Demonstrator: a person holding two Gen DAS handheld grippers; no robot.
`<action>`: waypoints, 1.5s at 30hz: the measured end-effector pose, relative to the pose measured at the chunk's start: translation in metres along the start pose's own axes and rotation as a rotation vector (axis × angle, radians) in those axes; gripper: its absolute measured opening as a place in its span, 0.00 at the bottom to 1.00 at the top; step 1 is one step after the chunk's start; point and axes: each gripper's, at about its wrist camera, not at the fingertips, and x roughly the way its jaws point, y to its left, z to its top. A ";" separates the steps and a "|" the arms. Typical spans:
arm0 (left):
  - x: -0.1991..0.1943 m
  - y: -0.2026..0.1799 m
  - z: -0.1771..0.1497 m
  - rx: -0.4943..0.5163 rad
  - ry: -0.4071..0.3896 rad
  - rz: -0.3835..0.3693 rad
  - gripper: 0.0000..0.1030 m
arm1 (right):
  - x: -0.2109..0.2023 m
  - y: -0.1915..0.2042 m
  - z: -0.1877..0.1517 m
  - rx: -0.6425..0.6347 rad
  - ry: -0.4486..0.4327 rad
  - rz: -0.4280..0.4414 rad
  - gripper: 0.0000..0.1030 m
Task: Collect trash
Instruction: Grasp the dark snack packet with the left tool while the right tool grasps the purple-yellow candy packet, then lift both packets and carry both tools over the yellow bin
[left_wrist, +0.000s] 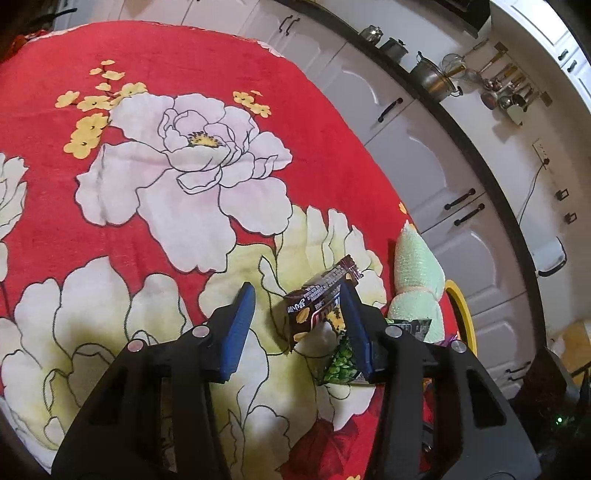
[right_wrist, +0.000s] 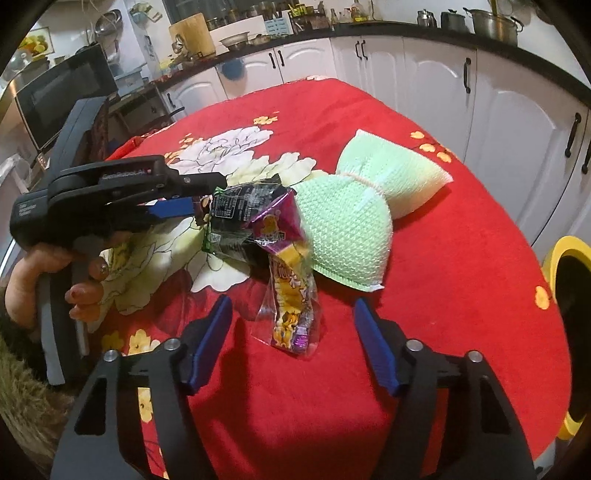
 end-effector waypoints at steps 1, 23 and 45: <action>0.000 0.000 0.000 0.000 0.000 0.001 0.37 | 0.001 0.000 0.000 -0.002 -0.001 -0.003 0.57; -0.030 -0.003 -0.010 0.062 -0.066 0.040 0.03 | -0.014 -0.003 -0.016 -0.011 0.006 0.012 0.09; -0.081 -0.046 -0.024 0.188 -0.167 0.063 0.02 | -0.063 -0.007 -0.021 -0.017 -0.085 -0.002 0.09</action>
